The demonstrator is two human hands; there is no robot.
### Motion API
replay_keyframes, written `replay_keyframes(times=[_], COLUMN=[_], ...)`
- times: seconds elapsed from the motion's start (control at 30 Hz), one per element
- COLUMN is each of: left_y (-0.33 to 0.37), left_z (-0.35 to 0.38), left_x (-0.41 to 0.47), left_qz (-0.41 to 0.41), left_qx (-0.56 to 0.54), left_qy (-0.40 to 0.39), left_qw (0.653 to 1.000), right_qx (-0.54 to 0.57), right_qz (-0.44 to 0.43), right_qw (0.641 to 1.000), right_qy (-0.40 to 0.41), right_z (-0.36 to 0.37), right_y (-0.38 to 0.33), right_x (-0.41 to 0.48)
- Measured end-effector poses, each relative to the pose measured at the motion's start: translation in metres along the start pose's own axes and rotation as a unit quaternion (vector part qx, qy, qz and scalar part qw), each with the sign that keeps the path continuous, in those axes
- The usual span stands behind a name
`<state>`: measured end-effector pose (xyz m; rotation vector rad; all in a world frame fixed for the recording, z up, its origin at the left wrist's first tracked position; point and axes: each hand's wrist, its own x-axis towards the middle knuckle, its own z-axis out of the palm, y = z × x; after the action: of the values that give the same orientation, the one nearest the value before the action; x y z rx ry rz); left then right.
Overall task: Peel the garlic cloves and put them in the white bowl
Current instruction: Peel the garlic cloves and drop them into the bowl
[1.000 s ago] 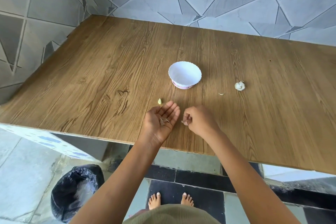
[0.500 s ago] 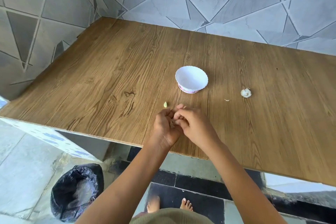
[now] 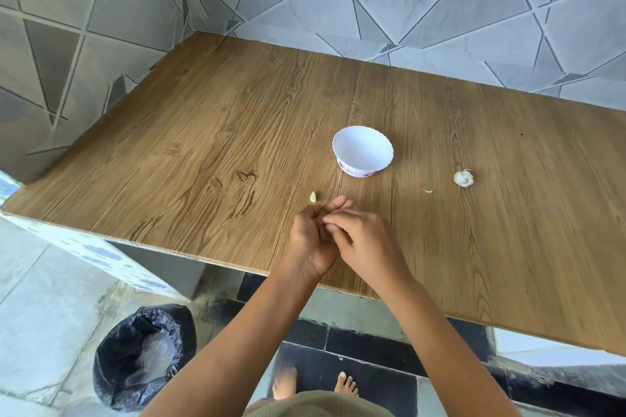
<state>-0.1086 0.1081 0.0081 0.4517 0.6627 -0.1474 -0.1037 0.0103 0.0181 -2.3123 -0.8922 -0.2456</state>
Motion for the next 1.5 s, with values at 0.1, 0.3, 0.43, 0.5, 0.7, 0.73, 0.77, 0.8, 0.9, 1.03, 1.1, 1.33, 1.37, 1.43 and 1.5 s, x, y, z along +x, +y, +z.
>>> replay_keyframes(times=[0.1,0.3,0.43,0.5,0.7,0.73,0.77,0.8,0.9,1.03,1.1,1.33,1.37,1.43,1.5], left_y=[0.001,-0.001,-0.001,-0.002,-0.002,-0.001,-0.001,-0.001,-0.001,-0.003,-0.004,-0.008,-0.008,-0.009,-0.009], left_z=[0.0,0.006,0.007,0.007,0.004,0.003,0.003,0.003,0.001,0.0,0.002,0.001,-0.001,-0.01,-0.022], left_x=[-0.002,-0.011,-0.012,-0.012,-0.007,-0.006,-0.005,-0.005,-0.004,0.0,0.001,-0.018,-0.023,-0.033,-0.049], left_qz=[0.008,0.016,0.021,0.022,0.015,0.013,0.011,0.009,0.004,-0.009,-0.014,0.019,0.029,0.06,0.096], left_qx=[0.015,0.023,0.02,0.021,-0.016,-0.021,-0.022,-0.021,-0.017,-0.002,0.006,0.007,-0.001,-0.033,-0.074], left_qy=[0.012,-0.013,-0.023,-0.026,-0.024,-0.027,-0.028,-0.03,-0.035,-0.031,-0.033,-0.028,-0.023,-0.009,0.014], left_qw=[1.0,1.0,0.999,0.999,0.999,0.999,0.999,0.999,0.999,0.999,0.999,0.999,0.999,0.998,0.993], right_qx=[0.005,-0.037,-0.087,-0.106,-0.04,-0.015,0.017,0.051,0.162,0.202,0.189,0.142,0.137,0.138,0.152], right_qz=[0.009,0.03,0.013,-0.002,0.042,0.053,0.068,0.088,0.191,0.266,0.267,0.226,0.214,0.177,0.137], right_qw=[1.0,0.998,0.995,0.993,0.997,0.996,0.995,0.99,0.96,0.932,0.932,0.95,0.954,0.966,0.975], right_qy=[0.008,0.041,0.05,0.046,0.057,0.066,0.077,0.093,0.127,0.145,0.157,0.165,0.157,0.124,0.087], right_z=[0.0,0.001,-0.003,-0.003,-0.01,-0.013,-0.016,-0.018,-0.022,-0.022,-0.022,-0.026,-0.026,-0.025,-0.02], right_y=[0.001,0.0,-0.001,0.001,0.008,0.011,0.016,0.02,0.032,0.041,0.043,0.043,0.042,0.04,0.034], right_x=[0.0,-0.001,-0.004,-0.005,-0.011,-0.015,-0.02,-0.026,-0.045,-0.061,-0.066,-0.067,-0.066,-0.062,-0.058])
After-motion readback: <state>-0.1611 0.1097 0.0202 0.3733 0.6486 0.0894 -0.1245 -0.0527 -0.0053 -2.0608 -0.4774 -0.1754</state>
